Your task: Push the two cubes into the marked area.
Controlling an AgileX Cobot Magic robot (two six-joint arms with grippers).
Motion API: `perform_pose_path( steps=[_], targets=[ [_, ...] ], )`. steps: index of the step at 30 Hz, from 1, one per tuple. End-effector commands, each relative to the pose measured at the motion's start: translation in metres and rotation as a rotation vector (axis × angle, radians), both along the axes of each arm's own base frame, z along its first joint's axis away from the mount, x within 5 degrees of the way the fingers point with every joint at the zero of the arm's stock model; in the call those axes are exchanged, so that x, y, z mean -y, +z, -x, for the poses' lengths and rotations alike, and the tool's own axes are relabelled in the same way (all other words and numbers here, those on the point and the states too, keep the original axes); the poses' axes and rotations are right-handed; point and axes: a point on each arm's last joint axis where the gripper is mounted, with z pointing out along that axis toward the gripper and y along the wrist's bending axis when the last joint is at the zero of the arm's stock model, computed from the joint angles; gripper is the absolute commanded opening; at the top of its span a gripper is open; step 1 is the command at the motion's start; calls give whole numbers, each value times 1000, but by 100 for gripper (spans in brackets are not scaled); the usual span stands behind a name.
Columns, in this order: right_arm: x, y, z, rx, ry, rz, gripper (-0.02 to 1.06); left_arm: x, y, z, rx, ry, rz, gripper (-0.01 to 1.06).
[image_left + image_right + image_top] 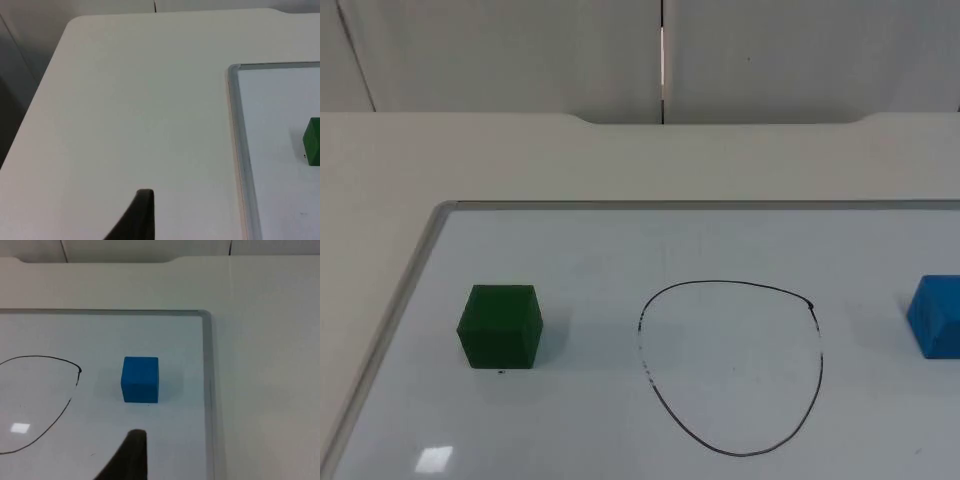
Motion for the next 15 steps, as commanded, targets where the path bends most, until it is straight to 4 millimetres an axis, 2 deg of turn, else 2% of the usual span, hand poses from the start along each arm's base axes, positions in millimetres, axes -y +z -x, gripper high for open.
perform_pose_path(
  steps=[1,5,8,9,13,15],
  targets=[
    [0,8,3,43,6,-2,105,1,-1,0,4,3,13,105],
    [0,21,8,86,8,-6,105,1,-1,0,4,3,13,105],
    [-2,38,4,97,17,-19,105,1,-1,0,4,3,13,105],
    [-2,38,4,97,17,-19,105,1,-1,0,4,3,13,105],
    [-2,63,-11,111,17,-18,103,1,-1,0,4,2,14,105],
    [-2,68,-17,100,18,-16,103,1,-1,0,4,1,16,105]
  ],
)
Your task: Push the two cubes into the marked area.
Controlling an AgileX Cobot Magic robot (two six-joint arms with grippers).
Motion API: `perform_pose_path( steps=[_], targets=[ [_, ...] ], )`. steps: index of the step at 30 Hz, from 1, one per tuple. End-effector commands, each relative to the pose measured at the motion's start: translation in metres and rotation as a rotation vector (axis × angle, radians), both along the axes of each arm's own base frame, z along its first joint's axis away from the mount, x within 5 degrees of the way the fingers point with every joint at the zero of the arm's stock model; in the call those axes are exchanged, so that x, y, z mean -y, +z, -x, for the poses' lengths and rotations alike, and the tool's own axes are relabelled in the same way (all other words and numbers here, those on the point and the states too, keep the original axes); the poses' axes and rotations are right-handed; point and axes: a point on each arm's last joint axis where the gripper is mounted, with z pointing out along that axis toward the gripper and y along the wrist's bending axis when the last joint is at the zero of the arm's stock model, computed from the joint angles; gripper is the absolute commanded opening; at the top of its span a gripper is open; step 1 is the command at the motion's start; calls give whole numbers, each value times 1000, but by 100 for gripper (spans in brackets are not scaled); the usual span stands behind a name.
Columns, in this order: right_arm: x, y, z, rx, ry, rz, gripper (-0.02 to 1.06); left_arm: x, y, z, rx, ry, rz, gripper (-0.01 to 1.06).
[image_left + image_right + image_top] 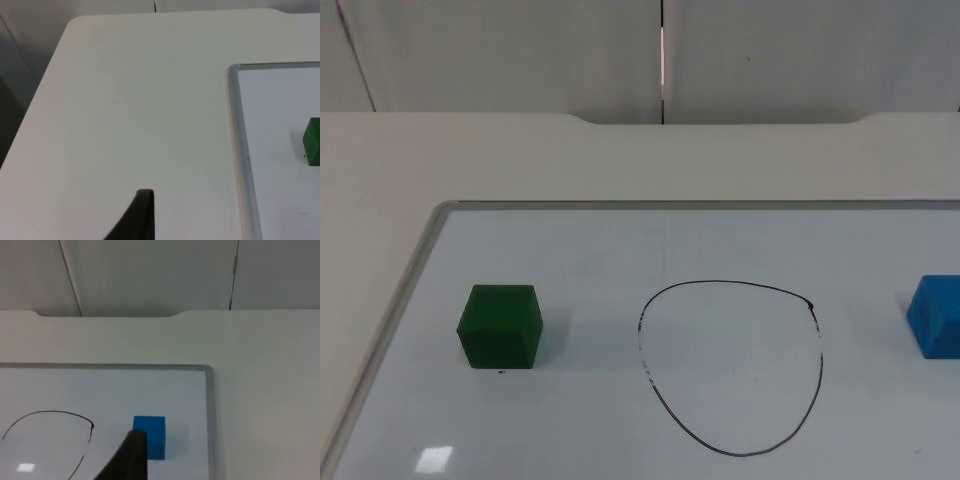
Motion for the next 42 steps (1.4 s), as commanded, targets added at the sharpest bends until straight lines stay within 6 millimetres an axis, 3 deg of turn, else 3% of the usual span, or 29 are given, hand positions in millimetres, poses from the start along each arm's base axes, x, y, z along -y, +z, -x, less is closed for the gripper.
perform_pose_path(
  steps=[1,5,9,10,13,19,20,23,30,32,33,38,42],
  targets=[
    [0,10,-10,9,6,-1,103,1,-1,0,4,1,16,105],
    [-1,27,-31,-26,6,-1,103,1,-1,0,4,1,16,105],
    [-1,42,-65,-85,13,19,103,1,-1,0,4,1,16,105],
    [-1,42,-65,-85,13,19,103,1,-1,0,4,1,16,105],
    [-1,49,-98,-136,13,20,103,1,-1,0,4,1,16,105],
    [-1,43,-145,-227,12,22,103,1,-1,0,4,1,16,105],
    [-1,43,-145,-227,12,22,103,1,-1,0,4,1,16,105],
    [-1,27,-176,-300,11,25,102,1,-1,0,4,1,16,105],
    [0,5,-205,-400,7,47,91,1,-1,0,4,1,16,105],
    [0,0,-211,-418,8,47,80,1,-1,0,4,1,16,105],
    [-1,-1,-213,-420,9,41,73,1,-1,0,4,1,16,105],
    [-1,-1,-213,-414,9,38,59,2,-1,0,4,-14,22,105],
    [-1,-1,-213,-414,9,38,56,4,-1,0,5,-25,39,105]
  ],
)
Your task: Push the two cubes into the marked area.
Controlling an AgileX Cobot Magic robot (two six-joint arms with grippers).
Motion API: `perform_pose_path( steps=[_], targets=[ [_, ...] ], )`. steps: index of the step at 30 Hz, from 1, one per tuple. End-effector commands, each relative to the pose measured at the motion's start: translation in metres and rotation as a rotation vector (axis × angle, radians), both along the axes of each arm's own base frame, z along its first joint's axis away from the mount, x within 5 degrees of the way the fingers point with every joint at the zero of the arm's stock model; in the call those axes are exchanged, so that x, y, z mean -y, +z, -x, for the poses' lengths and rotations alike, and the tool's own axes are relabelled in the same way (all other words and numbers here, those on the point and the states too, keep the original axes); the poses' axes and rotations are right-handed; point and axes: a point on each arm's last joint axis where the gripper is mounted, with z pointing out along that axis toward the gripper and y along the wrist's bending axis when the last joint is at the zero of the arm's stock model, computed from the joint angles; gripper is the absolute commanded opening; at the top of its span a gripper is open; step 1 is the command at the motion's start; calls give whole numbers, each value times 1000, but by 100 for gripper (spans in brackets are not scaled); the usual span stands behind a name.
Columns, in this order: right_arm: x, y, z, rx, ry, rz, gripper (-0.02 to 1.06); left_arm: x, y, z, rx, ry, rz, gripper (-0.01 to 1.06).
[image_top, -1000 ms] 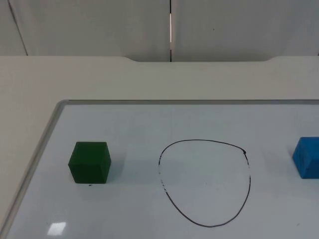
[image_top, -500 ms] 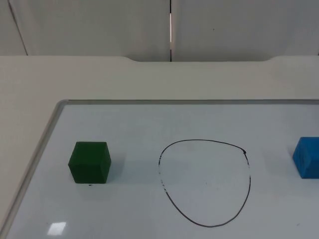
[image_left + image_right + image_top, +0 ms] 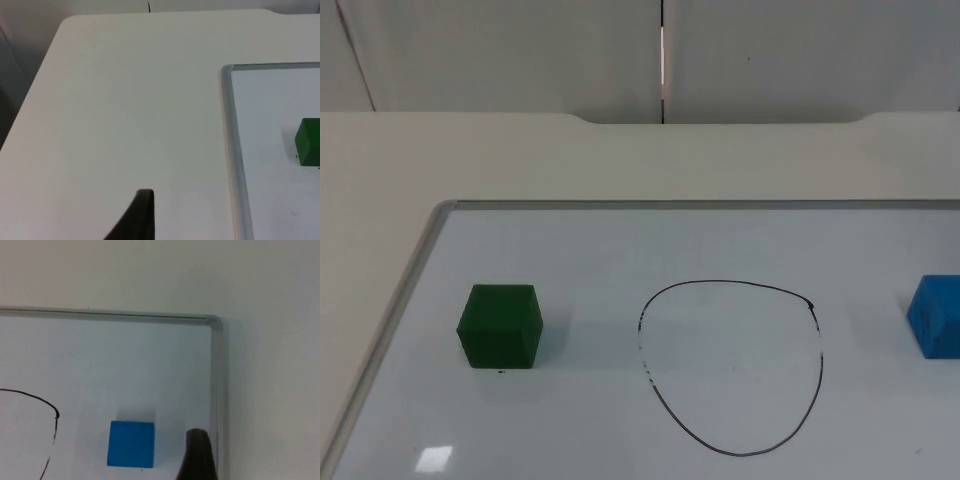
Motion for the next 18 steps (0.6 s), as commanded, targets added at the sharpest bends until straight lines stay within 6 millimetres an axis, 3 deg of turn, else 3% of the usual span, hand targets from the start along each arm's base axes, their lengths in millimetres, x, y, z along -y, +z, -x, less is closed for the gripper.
perform_pose_path(
  steps=[1,9,12,18],
  targets=[
    [-1,3,-1,21,15,10,56,2,0,0,12,-13,23,105],
    [-1,3,-1,21,15,10,56,10,30,-3,51,-69,99,105],
    [-1,3,-1,21,15,6,56,9,48,-20,20,-75,87,105],
    [-1,3,-1,21,15,6,56,10,57,-48,-3,-86,119,105]
  ],
)
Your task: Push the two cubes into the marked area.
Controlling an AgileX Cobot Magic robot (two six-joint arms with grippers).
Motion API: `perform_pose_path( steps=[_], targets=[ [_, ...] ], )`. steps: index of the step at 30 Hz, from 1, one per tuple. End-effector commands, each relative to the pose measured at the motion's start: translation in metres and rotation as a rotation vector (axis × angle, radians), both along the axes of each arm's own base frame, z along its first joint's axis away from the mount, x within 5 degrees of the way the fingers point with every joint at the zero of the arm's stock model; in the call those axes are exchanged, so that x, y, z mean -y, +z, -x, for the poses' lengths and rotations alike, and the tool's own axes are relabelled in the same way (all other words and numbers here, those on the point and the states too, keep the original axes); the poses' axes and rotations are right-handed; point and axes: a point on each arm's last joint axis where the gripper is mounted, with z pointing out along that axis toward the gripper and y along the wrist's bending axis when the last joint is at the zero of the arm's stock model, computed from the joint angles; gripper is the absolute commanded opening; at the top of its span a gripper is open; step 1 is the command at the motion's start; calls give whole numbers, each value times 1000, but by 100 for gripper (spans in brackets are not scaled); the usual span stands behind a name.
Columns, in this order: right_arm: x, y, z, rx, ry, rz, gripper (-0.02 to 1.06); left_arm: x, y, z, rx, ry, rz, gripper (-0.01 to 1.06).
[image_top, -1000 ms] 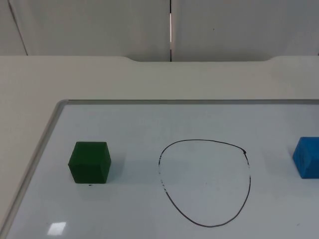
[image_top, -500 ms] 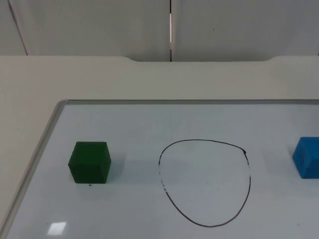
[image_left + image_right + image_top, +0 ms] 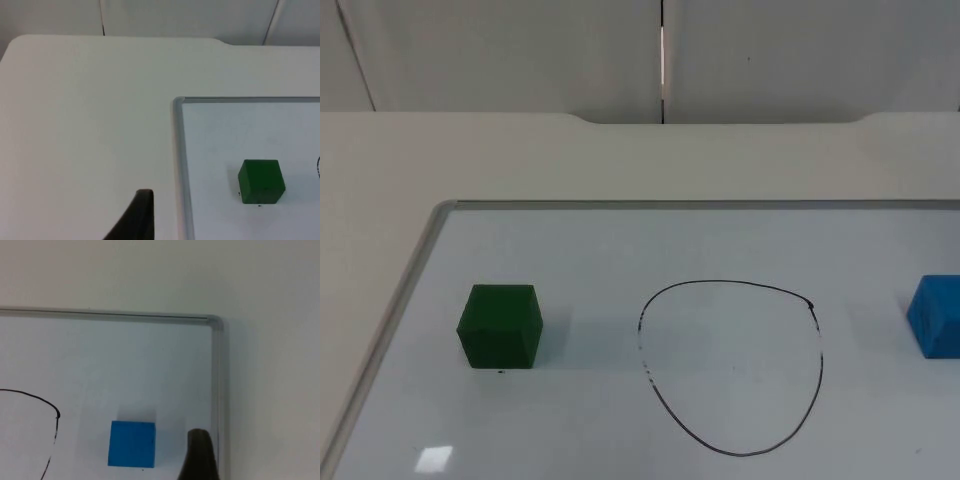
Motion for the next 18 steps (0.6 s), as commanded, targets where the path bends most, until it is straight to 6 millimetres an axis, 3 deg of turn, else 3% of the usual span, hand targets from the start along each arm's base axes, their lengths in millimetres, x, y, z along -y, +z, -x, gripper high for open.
perform_pose_path(
  steps=[1,5,8,9,13,14,18],
  targets=[
    [-1,3,-1,21,15,7,56,1,4,-13,7,-10,16,105],
    [-1,3,-1,21,15,7,56,6,1,-44,-59,-60,69,103],
    [-1,3,-1,21,15,7,56,11,-2,-70,-88,-101,125,91],
    [-1,3,-1,21,15,7,56,11,-2,-70,-88,-101,125,91],
    [-1,3,-1,21,15,7,56,12,-8,-99,-91,-118,163,63],
    [-1,3,-1,21,15,7,56,12,-8,-99,-91,-118,163,63],
    [-1,4,-1,26,14,6,56,8,-15,-121,-89,-76,158,23]
  ],
)
